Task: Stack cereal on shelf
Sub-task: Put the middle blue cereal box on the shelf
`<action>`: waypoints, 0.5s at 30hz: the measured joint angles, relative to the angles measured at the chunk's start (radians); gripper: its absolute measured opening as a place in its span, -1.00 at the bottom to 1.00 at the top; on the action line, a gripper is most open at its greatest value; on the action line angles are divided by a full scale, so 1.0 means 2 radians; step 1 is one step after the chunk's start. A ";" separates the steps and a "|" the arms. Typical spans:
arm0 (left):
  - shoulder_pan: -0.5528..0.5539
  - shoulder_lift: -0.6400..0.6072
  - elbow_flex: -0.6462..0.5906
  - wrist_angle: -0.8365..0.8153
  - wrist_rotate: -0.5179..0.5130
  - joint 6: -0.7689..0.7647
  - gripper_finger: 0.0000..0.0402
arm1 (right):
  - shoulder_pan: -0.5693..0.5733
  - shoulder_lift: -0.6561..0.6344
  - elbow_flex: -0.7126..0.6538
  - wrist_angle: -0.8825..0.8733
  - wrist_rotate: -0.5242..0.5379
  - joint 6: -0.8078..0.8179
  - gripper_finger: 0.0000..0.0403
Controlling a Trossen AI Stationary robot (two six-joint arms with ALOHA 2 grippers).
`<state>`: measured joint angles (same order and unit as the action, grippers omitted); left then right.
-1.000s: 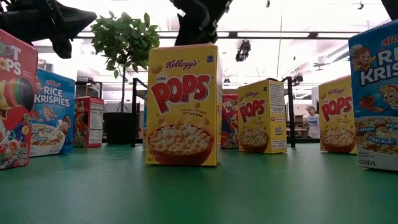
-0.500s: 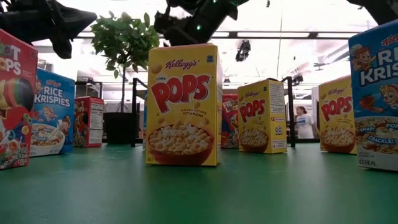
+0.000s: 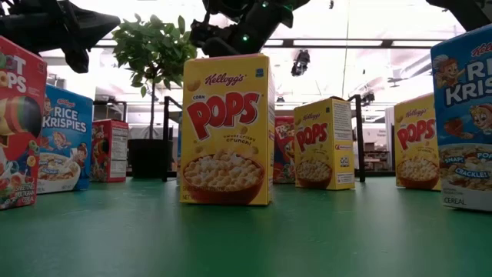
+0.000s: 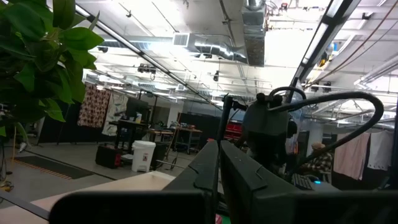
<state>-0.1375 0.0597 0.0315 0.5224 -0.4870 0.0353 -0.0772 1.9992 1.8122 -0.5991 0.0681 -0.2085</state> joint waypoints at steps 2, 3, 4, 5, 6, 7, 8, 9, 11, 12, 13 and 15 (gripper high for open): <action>0.000 0.000 0.000 0.000 0.000 0.000 -1.00 | 0.000 0.005 0.000 -0.001 0.001 0.001 0.44; 0.000 0.000 0.000 0.000 0.000 0.000 -1.00 | 0.000 0.007 0.000 -0.001 0.001 0.002 0.44; 0.000 0.000 0.000 0.000 0.000 0.000 -1.00 | -0.001 0.008 -0.001 -0.001 0.001 0.001 0.44; 0.000 0.000 0.000 0.000 0.000 0.000 -1.00 | -0.001 0.011 -0.001 0.000 0.001 0.000 0.44; 0.000 0.000 0.000 0.000 0.000 0.000 -1.00 | -0.001 0.014 -0.001 0.003 0.001 -0.001 0.43; 0.000 0.000 0.000 0.000 0.000 0.000 -1.00 | -0.001 0.016 -0.001 0.003 0.001 -0.003 0.43; 0.000 0.000 0.000 -0.001 0.000 0.000 -1.00 | -0.001 0.017 -0.001 0.000 0.000 -0.003 0.41; 0.000 0.000 0.000 0.000 0.000 0.000 -1.00 | -0.001 0.018 -0.002 -0.002 0.000 -0.004 0.39; 0.000 0.000 0.000 0.000 0.000 0.000 -1.00 | -0.001 0.017 -0.002 0.003 0.000 -0.004 0.32; 0.000 0.000 0.000 0.000 0.000 0.000 -1.00 | -0.001 0.015 -0.002 0.004 0.000 -0.002 0.27; 0.000 0.000 0.000 0.000 0.000 0.000 -1.00 | -0.001 0.014 -0.002 0.003 0.000 0.000 0.23; 0.000 0.000 0.000 0.000 0.000 0.000 -1.00 | -0.001 0.013 -0.001 0.003 -0.001 0.004 0.13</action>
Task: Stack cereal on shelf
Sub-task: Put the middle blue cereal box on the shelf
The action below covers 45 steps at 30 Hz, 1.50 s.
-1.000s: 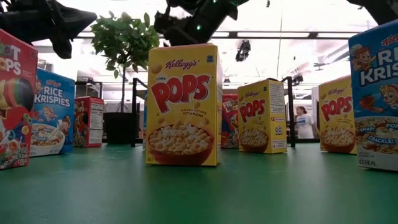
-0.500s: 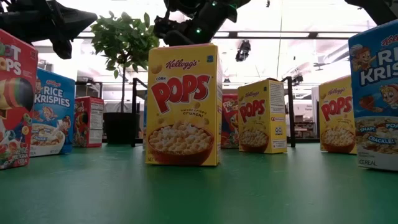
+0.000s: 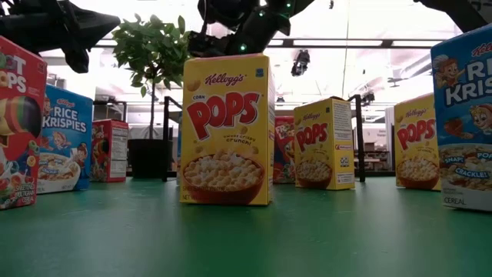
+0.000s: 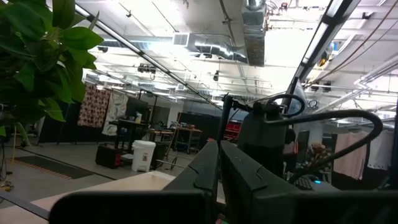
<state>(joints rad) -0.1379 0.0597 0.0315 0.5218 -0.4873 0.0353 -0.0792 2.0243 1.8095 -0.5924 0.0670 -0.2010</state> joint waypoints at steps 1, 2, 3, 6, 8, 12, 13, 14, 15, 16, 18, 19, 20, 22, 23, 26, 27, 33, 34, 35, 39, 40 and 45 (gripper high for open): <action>0.000 0.000 0.000 0.000 0.000 0.000 -1.00 | 0.000 0.000 0.000 -0.001 -0.004 0.002 0.08; 0.000 0.000 0.000 0.000 0.000 0.000 -1.00 | 0.000 0.000 0.000 -0.001 -0.012 0.002 0.03; 0.000 0.000 0.000 0.000 0.000 0.000 -1.00 | 0.000 0.000 0.000 -0.001 -0.020 0.003 -0.01; 0.000 0.000 0.000 0.000 0.000 0.000 -1.00 | 0.000 0.000 0.000 -0.001 -0.025 0.009 -0.13; 0.000 0.000 0.000 0.000 0.000 0.000 -1.00 | 0.000 0.000 0.000 -0.001 -0.025 0.013 -0.19; 0.000 0.000 0.000 0.000 0.000 0.000 -1.00 | 0.000 0.000 0.000 -0.001 -0.025 0.015 -0.29; 0.000 0.000 0.000 0.000 0.000 0.000 -1.00 | 0.000 0.000 0.000 -0.001 -0.025 0.015 -0.31; 0.000 0.000 0.000 0.000 0.000 0.000 -1.00 | 0.000 0.000 0.000 -0.001 -0.025 0.017 -0.32; 0.000 0.000 0.000 0.000 0.000 0.000 -1.00 | 0.000 0.000 0.000 -0.001 -0.025 0.018 -0.33; 0.000 0.000 0.000 0.000 0.000 0.000 -1.00 | 0.001 0.000 0.000 -0.001 -0.024 0.020 -0.34; 0.000 0.000 0.000 0.000 0.000 0.000 -1.00 | 0.005 -0.003 0.000 -0.002 -0.024 0.026 -0.35; 0.000 0.000 0.000 0.000 0.000 0.000 -1.00 | 0.007 -0.006 0.000 -0.002 -0.025 0.028 -0.35; 0.000 0.000 0.000 0.000 0.000 0.000 -1.00 | 0.010 -0.009 0.000 -0.002 -0.025 0.031 -0.35; 0.000 0.000 0.000 0.000 0.000 0.000 -1.00 | 0.015 -0.020 0.000 -0.004 -0.025 0.038 -0.35; 0.000 0.000 0.000 0.000 0.000 0.000 -1.00 | 0.017 -0.025 0.000 -0.008 -0.025 0.041 -0.35; 0.000 0.000 0.000 0.000 0.000 0.000 -1.00 | 0.025 -0.045 0.000 -0.017 -0.025 0.060 -0.36; 0.000 0.000 0.000 0.000 0.000 0.000 -1.00 | 0.027 -0.052 0.000 -0.023 -0.025 0.067 -0.37; 0.000 -0.001 0.000 0.001 0.000 0.000 -1.00 | 0.031 -0.107 0.000 -0.035 -0.025 0.094 -0.37; 0.000 -0.001 0.000 0.001 0.000 0.000 -1.00 | 0.031 -0.117 0.000 -0.035 -0.025 0.098 -0.37; 0.000 -0.001 0.000 0.001 0.000 0.000 -1.00 | 0.030 -0.128 0.000 -0.036 -0.024 0.102 -0.37; 0.000 -0.001 0.000 0.003 0.000 0.000 -1.00 | 0.018 -0.167 0.000 -0.037 -0.018 0.105 -0.37; 0.000 -0.001 0.000 0.002 0.000 0.000 -1.00 | 0.014 -0.175 0.000 -0.037 -0.009 0.104 -0.37; 0.000 -0.001 0.000 0.002 0.000 0.000 -1.00 | -0.016 -0.200 0.001 -0.038 0.041 0.082 -0.37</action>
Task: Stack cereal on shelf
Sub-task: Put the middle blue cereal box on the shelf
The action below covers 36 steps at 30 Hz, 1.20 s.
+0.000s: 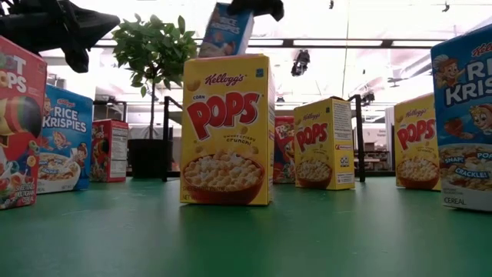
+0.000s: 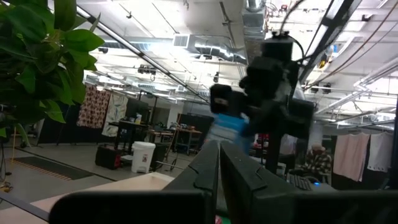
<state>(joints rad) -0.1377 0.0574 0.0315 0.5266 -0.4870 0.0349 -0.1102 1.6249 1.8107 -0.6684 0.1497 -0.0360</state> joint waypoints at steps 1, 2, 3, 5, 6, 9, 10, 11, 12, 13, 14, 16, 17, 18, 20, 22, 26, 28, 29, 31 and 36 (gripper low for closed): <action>0.000 0.000 0.000 0.000 0.000 0.000 -1.00 | -0.008 -0.002 0.000 0.000 0.000 -0.004 -0.37; 0.000 0.000 0.000 0.000 0.000 0.000 -1.00 | -0.016 -0.003 0.000 0.000 0.000 -0.006 -0.37; 0.000 0.000 0.000 0.000 0.000 0.000 -1.00 | -0.024 -0.004 0.000 0.000 0.000 -0.009 -0.37; 0.000 0.000 0.000 0.000 0.000 0.000 -1.00 | -0.041 -0.004 0.000 -0.002 0.000 -0.019 -0.37; 0.000 0.000 0.000 0.000 0.000 0.000 -1.00 | -0.050 -0.004 0.000 -0.004 0.000 -0.025 -0.37; 0.000 0.000 0.000 0.000 0.000 0.000 -1.00 | -0.077 0.004 0.000 0.000 0.000 -0.041 -0.37; 0.000 0.000 0.000 0.000 0.000 0.000 -1.00 | -0.086 0.008 0.000 0.002 0.000 -0.046 -0.37; 0.000 0.000 0.000 0.000 0.000 0.000 -1.00 | -0.094 0.014 0.000 0.005 -0.002 -0.053 -0.37; 0.000 0.000 0.000 0.000 0.000 0.000 -1.00 | -0.101 0.019 0.000 0.009 -0.007 -0.059 -0.37; 0.000 0.000 0.000 0.000 0.000 0.000 -1.00 | -0.108 0.023 0.000 0.014 -0.015 -0.061 -0.37; 0.000 0.000 0.000 0.000 0.000 0.000 -1.00 | -0.115 0.027 0.000 0.019 -0.025 -0.066 -0.37; 0.000 0.000 0.000 -0.002 0.000 0.000 -1.00 | -0.122 0.034 0.000 0.033 -0.037 -0.073 -0.37; 0.000 0.000 0.000 -0.002 0.000 0.000 -1.00 | -0.126 0.038 0.000 0.039 -0.039 -0.079 -0.37; 0.000 0.000 0.000 -0.002 0.000 0.000 -1.00 | -0.128 0.042 0.000 0.041 -0.039 -0.084 -0.37; 0.000 0.000 0.000 0.001 0.000 0.003 -1.00 | -0.132 0.052 0.000 0.043 -0.040 -0.097 -0.37; 0.000 0.000 0.000 0.011 0.000 0.012 -1.00 | -0.132 0.059 0.000 0.049 -0.039 -0.102 -0.37; 0.000 0.000 0.000 0.041 -0.001 0.045 -1.00 | -0.132 0.063 0.000 0.056 -0.037 -0.092 -0.37; 0.000 0.000 0.000 0.054 -0.001 0.058 -1.00 | -0.132 0.064 0.000 0.055 -0.037 -0.087 -0.34; 0.000 0.000 0.000 0.058 -0.001 0.062 -1.00 | -0.132 0.064 0.000 0.056 -0.037 -0.083 -0.32; 0.000 0.000 0.000 0.065 -0.001 0.069 -1.00 | -0.132 0.064 0.000 0.055 -0.037 -0.077 -0.24; 0.000 0.000 0.000 0.081 -0.001 0.072 -1.00 | -0.132 0.064 0.000 0.056 -0.037 -0.065 -0.01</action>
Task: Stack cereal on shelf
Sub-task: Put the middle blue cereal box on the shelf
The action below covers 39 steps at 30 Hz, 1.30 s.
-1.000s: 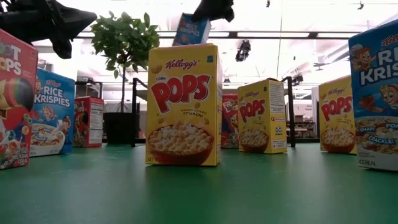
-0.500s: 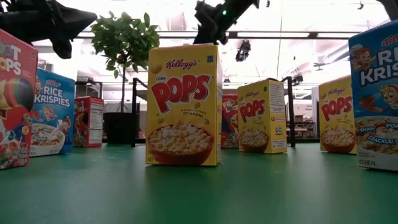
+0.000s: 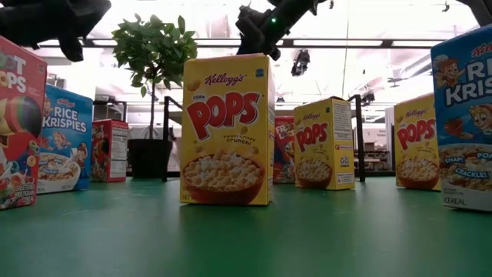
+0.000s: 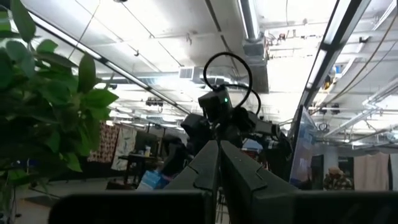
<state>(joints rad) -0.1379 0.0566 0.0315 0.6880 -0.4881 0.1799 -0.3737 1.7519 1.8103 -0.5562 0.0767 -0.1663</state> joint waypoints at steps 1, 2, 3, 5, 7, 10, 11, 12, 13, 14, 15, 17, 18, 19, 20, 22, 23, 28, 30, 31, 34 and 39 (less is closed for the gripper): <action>0.000 0.000 0.000 0.003 0.000 0.000 -1.00 | 0.000 0.000 0.000 0.001 0.000 0.001 0.03; 0.000 0.000 0.000 0.006 0.000 0.000 -1.00 | 0.000 0.000 0.000 0.003 0.000 0.003 0.07; 0.000 0.000 0.000 0.009 0.000 0.000 -1.00 | 0.000 0.000 0.000 0.007 0.000 0.005 0.10; 0.000 0.000 0.000 0.014 0.000 0.000 -1.00 | 0.000 0.000 0.000 0.012 0.000 0.005 0.17; 0.000 0.000 0.000 0.021 0.000 0.000 -1.00 | 0.000 0.000 0.000 0.015 0.000 0.005 0.22; 0.000 0.000 0.000 0.032 0.000 0.000 -1.00 | 0.000 -0.004 0.000 0.020 0.001 0.005 0.26; 0.000 0.000 0.000 0.034 0.000 0.000 -1.00 | 0.000 -0.007 0.000 0.022 0.001 0.005 0.27; 0.000 0.000 0.000 0.036 0.000 0.002 -1.00 | 0.000 -0.011 0.000 0.023 0.001 0.006 0.27; 0.000 0.000 0.000 0.037 0.000 0.007 -1.00 | 0.001 -0.014 0.003 0.021 0.001 0.009 0.26; 0.000 0.000 0.000 0.038 0.000 0.013 -1.00 | 0.003 -0.017 0.009 0.019 0.001 0.016 0.25; 0.000 0.000 0.000 0.038 0.000 0.020 -1.00 | 0.004 -0.019 0.014 0.019 0.001 0.024 0.23; 0.000 0.000 0.000 0.038 0.000 0.030 -1.00 | 0.012 -0.022 0.030 0.017 0.001 0.039 0.19; 0.000 0.000 0.000 0.038 0.000 0.035 -1.00 | 0.017 -0.022 0.039 0.016 0.001 0.047 0.16; 0.000 0.000 0.000 0.038 0.000 0.039 -1.00 | 0.023 -0.022 0.049 0.011 0.000 0.051 0.13; 0.000 0.000 0.000 0.038 0.000 0.043 -1.00 | 0.029 -0.022 0.057 0.005 0.000 0.055 0.09; 0.000 0.000 0.000 0.039 0.000 0.053 -1.00 | 0.044 -0.020 0.072 -0.008 0.000 0.057 -0.01; 0.000 0.000 0.000 0.040 0.000 0.058 -1.00 | 0.051 -0.019 0.075 -0.017 0.000 0.058 -0.06; 0.000 0.000 0.000 0.049 0.000 0.077 -1.00 | 0.092 -0.018 0.063 -0.048 0.000 0.082 -0.42; 0.000 0.000 0.000 0.049 0.000 0.087 -1.00 | 0.103 -0.018 0.043 -0.050 0.000 0.089 -0.58; 0.000 0.000 0.000 0.049 0.000 0.091 -1.00 | 0.107 -0.018 0.031 -0.051 0.000 0.093 -0.67; 0.000 0.000 0.000 0.052 0.000 0.101 -1.00 | 0.110 -0.017 -0.013 -0.050 0.029 0.112 -0.90; 0.000 0.000 0.000 0.055 0.000 0.114 -1.00 | 0.100 -0.017 -0.075 -0.041 0.158 0.132 -0.94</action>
<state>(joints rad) -0.1379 0.0563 0.0315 0.7985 -0.4881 0.4084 -0.1731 1.7184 1.6597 -0.6378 0.3931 0.0985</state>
